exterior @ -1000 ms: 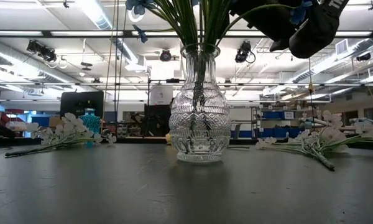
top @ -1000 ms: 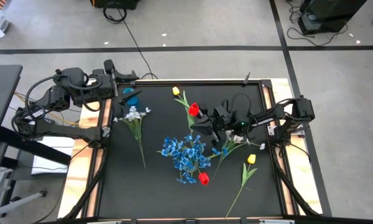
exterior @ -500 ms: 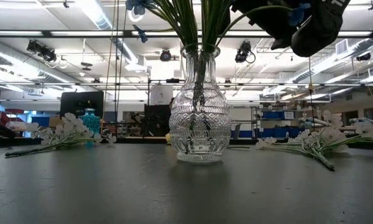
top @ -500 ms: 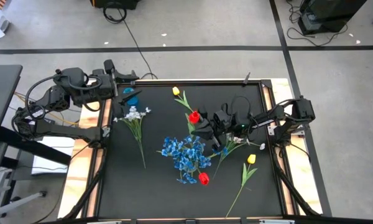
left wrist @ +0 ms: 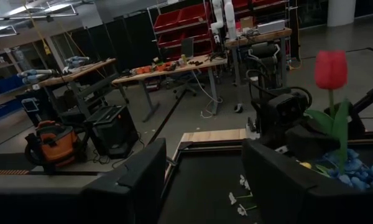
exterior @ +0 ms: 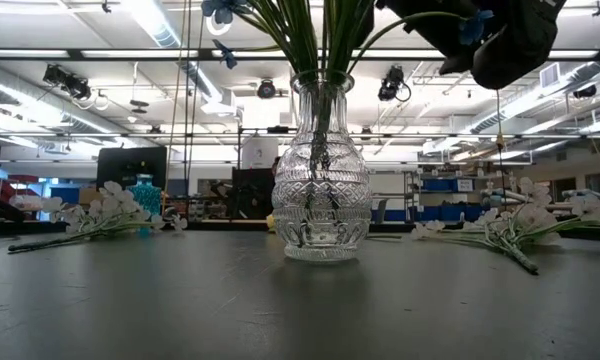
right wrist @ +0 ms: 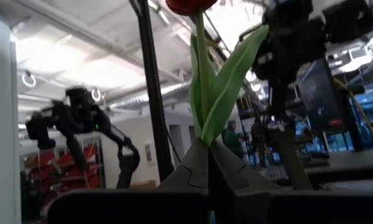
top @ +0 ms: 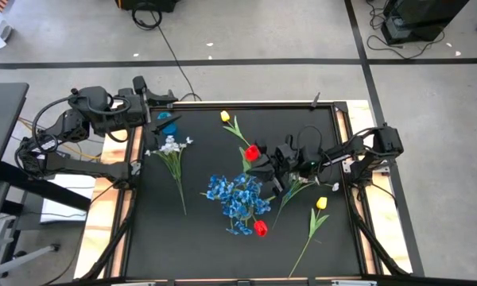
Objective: Sort flowers into vase by color
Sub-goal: Put the red flower into the transparent vase
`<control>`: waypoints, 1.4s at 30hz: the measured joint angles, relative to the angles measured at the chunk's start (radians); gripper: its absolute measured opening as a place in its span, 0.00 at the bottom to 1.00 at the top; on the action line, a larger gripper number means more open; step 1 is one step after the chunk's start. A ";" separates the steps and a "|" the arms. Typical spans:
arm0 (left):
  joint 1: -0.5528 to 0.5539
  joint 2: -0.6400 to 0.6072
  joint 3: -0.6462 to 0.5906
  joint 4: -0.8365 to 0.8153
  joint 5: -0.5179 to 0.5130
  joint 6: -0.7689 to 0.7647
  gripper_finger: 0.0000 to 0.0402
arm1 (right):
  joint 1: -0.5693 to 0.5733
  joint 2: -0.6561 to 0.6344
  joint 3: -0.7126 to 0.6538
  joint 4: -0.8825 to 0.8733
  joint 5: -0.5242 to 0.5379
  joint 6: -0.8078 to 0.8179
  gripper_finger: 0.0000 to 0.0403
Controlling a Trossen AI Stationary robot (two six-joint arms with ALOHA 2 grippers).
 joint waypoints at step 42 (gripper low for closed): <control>0.000 0.000 0.000 0.000 0.000 0.000 0.54 | -0.014 -0.001 0.036 -0.192 -0.225 0.000 0.19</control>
